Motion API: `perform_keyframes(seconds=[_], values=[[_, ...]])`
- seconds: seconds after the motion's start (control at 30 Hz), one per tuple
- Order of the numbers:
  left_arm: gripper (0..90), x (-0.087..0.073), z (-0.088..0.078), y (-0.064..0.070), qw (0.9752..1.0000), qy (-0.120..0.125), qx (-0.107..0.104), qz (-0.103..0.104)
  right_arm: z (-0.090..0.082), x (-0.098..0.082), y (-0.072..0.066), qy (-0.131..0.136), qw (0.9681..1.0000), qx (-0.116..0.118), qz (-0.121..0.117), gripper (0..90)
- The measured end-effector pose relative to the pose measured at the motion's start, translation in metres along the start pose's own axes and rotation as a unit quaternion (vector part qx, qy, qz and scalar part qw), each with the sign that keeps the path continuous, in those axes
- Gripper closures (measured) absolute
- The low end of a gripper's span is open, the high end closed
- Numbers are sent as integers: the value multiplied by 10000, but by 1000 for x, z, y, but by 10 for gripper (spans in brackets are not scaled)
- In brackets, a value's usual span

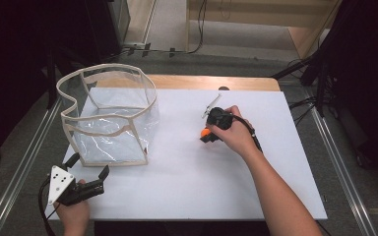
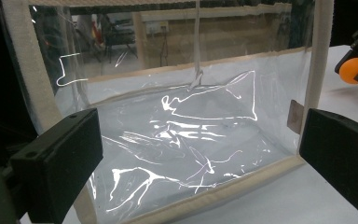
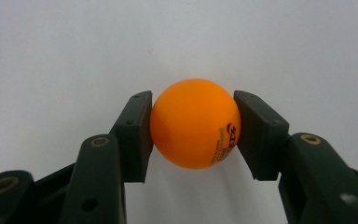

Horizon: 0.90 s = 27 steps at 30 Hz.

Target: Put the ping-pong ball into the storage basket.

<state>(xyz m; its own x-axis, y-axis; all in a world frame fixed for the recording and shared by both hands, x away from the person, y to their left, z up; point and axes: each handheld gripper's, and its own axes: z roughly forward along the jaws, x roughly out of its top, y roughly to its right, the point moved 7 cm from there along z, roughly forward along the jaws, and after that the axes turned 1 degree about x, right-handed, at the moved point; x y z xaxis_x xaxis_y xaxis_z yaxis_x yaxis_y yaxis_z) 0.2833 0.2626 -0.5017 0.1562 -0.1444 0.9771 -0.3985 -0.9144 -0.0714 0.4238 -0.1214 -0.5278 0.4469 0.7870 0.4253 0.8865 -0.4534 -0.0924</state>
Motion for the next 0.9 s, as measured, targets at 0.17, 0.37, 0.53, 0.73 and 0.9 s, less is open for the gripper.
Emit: perform_keyframes(seconds=[0.17, 0.37, 0.53, 0.73, 0.9], values=[[1, 0, 0, 0, 10000, 2, 1, -9, -2, 3, -2, -41, 9999, 37, -90, 476], [1, 0, 0, 0, 10000, 0, -9, -6, -5, 6, -5, -66, 9999, 57, -124, 476], [1, 0, 0, 0, 10000, 2, -7, -12, -7, 9, -6, -92, 9996, 86, -240, 476], [1, 0, 0, 0, 10000, 2, -3, -11, -11, 14, -9, -147, 9994, 84, -308, 476], [1, 0, 0, 0, 10000, 6, -4, -23, -13, 21, -13, -134, 9992, 88, -362, 476]])
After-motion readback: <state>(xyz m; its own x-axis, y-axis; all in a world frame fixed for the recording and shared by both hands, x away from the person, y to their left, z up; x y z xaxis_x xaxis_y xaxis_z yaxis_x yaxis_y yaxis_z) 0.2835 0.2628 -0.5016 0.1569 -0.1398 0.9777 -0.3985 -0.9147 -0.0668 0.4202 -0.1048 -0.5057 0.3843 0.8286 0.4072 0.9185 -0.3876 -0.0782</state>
